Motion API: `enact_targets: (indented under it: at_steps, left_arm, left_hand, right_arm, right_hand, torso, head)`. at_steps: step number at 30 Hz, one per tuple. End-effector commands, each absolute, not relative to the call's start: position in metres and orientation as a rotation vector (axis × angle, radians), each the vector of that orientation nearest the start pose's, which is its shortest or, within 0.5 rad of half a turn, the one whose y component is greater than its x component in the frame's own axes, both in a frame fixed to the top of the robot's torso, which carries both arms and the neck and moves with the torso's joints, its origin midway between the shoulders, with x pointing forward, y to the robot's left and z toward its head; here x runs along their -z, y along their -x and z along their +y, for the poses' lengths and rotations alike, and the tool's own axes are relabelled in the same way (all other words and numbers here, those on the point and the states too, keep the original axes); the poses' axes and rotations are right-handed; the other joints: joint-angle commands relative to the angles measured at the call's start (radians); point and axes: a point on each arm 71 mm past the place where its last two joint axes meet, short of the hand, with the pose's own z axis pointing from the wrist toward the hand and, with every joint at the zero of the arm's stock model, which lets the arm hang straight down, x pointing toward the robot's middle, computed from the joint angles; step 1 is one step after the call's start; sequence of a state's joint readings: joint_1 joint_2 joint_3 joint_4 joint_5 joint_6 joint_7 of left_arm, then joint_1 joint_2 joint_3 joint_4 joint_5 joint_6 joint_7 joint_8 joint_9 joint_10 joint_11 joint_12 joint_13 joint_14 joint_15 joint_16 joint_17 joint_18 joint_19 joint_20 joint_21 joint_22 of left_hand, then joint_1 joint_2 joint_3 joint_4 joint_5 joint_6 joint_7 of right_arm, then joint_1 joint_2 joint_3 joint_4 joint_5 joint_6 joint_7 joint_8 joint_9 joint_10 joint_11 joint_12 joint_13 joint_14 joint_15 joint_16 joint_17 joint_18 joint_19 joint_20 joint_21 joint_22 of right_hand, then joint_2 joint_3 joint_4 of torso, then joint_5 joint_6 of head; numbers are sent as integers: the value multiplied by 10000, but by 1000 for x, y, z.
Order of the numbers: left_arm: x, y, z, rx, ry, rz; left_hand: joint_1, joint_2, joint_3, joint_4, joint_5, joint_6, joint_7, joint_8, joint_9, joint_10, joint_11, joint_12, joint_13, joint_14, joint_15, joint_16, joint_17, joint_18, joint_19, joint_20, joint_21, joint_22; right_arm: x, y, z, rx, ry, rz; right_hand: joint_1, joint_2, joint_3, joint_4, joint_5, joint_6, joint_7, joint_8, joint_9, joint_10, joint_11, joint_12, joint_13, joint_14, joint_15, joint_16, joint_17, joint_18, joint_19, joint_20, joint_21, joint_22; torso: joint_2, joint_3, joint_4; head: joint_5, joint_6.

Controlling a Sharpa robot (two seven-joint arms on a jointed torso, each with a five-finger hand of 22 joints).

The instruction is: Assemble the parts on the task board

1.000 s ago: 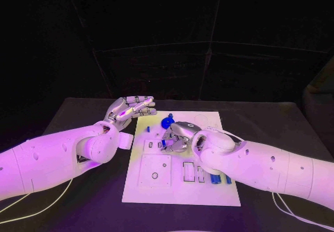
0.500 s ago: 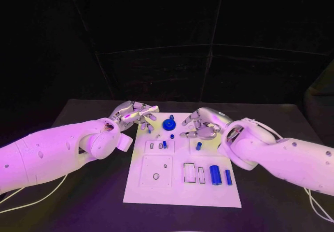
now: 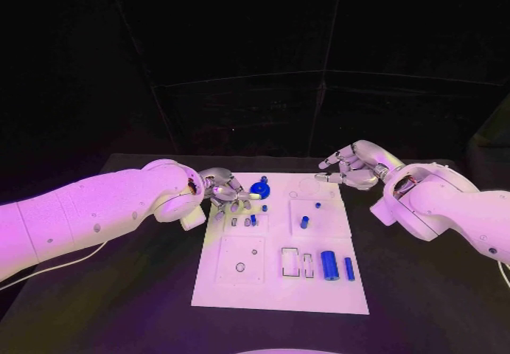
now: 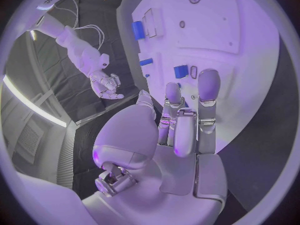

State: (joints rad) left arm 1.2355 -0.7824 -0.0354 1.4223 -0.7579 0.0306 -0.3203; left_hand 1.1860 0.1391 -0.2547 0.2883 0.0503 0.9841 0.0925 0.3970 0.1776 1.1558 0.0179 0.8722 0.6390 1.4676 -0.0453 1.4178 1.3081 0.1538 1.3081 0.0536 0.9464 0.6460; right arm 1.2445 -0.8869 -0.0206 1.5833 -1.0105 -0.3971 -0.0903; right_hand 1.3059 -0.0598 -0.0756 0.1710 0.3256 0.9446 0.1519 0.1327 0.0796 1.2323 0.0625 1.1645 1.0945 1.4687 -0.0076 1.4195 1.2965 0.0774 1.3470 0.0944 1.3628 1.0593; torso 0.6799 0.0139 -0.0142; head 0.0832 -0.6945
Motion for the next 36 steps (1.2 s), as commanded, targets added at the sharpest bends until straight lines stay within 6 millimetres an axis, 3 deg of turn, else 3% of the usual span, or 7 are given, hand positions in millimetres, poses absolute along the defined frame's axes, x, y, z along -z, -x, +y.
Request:
enact_targets:
  at_steps: [1, 2, 6, 8, 12, 19, 36]
  left_arm:
    - [211, -503, 204, 5406, 3419, 23199]
    - [211, -503, 203, 5337, 3352, 23208]
    - [209, -507, 192, 5029, 2906, 23239]
    - [208, -508, 188, 4937, 2737, 23234]
    - [207, -510, 181, 4770, 2444, 23223]
    - [210, -513, 173, 4496, 1956, 23452]
    - [217, -515, 166, 3886, 1149, 23926]
  left_hand:
    - [53, 82, -99, -7, -27, -111, -31, 329, 184, 120, -25, 543, 554, 655, -114, 431, 944, -176, 392, -30, 743, 1003]
    - [55, 94, -119, -9, -9, -133, -33, 399, 226, 179, -45, 687, 712, 703, -123, 564, 1139, -224, 486, -37, 963, 1305]
    - [-17, 235, -350, -13, 31, -247, -192, 1342, 835, 699, -196, 1931, 2027, 941, -226, 1275, 2200, -536, 1056, -143, 2570, 3459]
    - [-70, 245, -440, -16, 6, -292, -241, 1670, 1078, 867, -245, 2273, 2408, 980, -274, 1391, 2389, -614, 1153, -163, 2938, 3972]
    - [-194, 234, -599, -8, 5, -471, -314, 2148, 1470, 964, -300, 2527, 2638, 1017, -303, 1494, 2562, -686, 1232, -213, 3338, 4529]
    - [-417, 190, -814, -3, -10, -658, -371, 2562, 1829, 1058, -338, 2713, 2796, 1032, -344, 1530, 2627, -754, 1294, -243, 3675, 5011]
    - [-401, 230, -871, -78, -1, -704, -463, 3065, 2254, 1304, -421, 3071, 3215, 1032, -396, 1530, 2627, -821, 1368, -287, 4009, 5504]
  right_arm:
    - [154, -490, -218, -8374, -3655, 16885]
    - [155, -490, -219, -8276, -3697, 16904]
    - [155, -493, -229, -7585, -3969, 16954]
    - [156, -495, -233, -7336, -4089, 16978]
    - [157, -496, -239, -7002, -4252, 17060]
    - [158, -497, -243, -6797, -4347, 17143]
    - [159, -499, -245, -6687, -4376, 17208]
  right_hand:
    - [22, 102, -85, 12, 73, -8, -37, 81, -15, -73, -3, -63, -69, 361, -76, -65, -69, 197, -75, -29, -65, -79]
    - [36, 114, -103, 14, 104, -11, -40, 93, -17, -69, -6, -69, -81, 360, -81, -81, -86, 199, -74, -32, -79, -94]
    - [98, 178, -185, 33, 372, -31, -52, 151, -30, -67, -21, -116, -162, 354, -97, -168, -181, 202, -61, -39, -136, -150]
    - [103, 182, -208, 42, 402, -33, -55, 164, -32, -57, -24, -114, -167, 357, -100, -176, -185, 202, -56, -42, -144, -156]
    - [104, 188, -249, 60, 450, -31, -59, 188, -34, -34, -29, -105, -170, 356, -104, -201, -212, 202, -46, -45, -156, -163]
    - [97, 183, -276, 73, 463, -27, -63, 203, -34, -27, -31, -107, -179, 354, -107, -218, -233, 204, -46, -47, -168, -179]
    - [134, 201, -355, 105, 601, -41, -72, 252, -42, -17, -43, -127, -230, 359, -119, -257, -263, 206, -34, -58, -204, -214]
  torso:
    - [-70, 51, 0]
    - [-75, 56, -4]
    - [-70, 49, -25]
    - [-78, 44, -29]
    - [-73, 49, -10]
    - [-59, 32, -13]
    - [-51, 21, -11]
  head:
    - [20, -21]
    - [28, -26]
    - [67, -16]
    - [58, -31]
    - [36, -35]
    - [18, -32]
    - [55, -169]
